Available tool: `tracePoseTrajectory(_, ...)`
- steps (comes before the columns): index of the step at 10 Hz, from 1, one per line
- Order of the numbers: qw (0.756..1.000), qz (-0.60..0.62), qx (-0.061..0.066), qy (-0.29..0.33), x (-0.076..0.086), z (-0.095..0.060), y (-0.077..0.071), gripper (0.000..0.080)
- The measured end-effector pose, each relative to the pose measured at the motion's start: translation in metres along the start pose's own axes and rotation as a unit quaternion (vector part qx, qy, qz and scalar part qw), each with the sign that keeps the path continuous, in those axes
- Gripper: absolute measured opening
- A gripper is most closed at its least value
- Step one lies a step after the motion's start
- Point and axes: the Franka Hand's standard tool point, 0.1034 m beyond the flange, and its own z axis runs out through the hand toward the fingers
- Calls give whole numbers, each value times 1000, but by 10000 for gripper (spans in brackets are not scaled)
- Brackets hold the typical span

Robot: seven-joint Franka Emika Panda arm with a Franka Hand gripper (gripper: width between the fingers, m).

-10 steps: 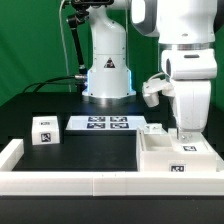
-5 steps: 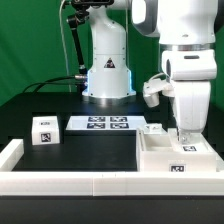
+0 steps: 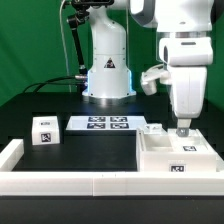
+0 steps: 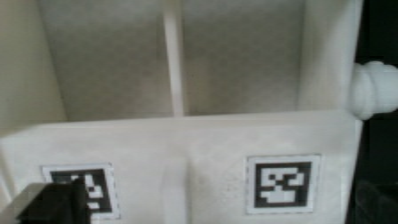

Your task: Assemble cabinet

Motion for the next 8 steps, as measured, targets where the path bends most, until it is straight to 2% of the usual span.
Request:
tracePoseTrajectory(2, 1000, 0, -3, -6, -6, -14, -21, 789)
tracePoseTrajectory(3, 1000, -4, -2, -8, -9, -15, -34, 798)
tracePoseTrajectory(4, 1000, -11, 1, -9, -10, -12, -38, 798)
tracePoseTrajectory(8, 1000, -11, 1, -9, -11, -12, -37, 797)
